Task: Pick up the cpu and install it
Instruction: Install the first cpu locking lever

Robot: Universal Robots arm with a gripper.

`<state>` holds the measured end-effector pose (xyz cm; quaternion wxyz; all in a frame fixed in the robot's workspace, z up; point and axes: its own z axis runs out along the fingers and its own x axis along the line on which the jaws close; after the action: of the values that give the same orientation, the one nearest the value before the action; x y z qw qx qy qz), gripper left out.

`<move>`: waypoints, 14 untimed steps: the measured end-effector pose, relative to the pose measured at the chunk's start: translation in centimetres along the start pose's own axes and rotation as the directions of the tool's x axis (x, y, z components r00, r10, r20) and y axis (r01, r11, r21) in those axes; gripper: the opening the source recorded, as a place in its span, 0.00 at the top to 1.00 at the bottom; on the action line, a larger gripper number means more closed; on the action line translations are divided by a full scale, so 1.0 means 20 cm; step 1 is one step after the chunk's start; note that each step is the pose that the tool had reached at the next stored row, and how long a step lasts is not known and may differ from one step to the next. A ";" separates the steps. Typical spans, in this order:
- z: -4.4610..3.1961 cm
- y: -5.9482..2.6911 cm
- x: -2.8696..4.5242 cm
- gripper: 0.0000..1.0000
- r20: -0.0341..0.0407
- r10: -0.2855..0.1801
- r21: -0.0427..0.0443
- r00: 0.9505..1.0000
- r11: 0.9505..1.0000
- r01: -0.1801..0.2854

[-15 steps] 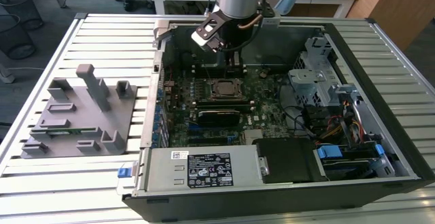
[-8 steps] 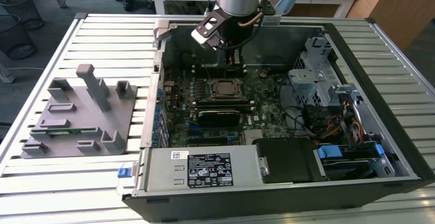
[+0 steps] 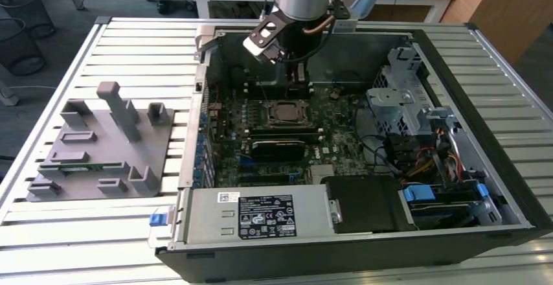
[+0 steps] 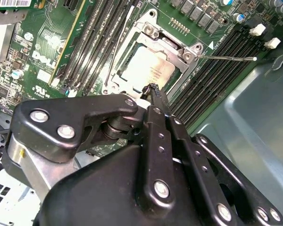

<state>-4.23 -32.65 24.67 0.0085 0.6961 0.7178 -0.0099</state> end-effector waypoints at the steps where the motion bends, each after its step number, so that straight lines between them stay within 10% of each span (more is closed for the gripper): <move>1: -0.003 0.000 0.000 0.89 0.000 0.000 0.000 1.000 1.000 0.000; 14: -0.174 0.000 -0.005 0.89 0.000 0.000 0.000 1.000 1.000 0.000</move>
<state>-4.23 -32.65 28.15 0.0084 0.6961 0.7178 -0.0099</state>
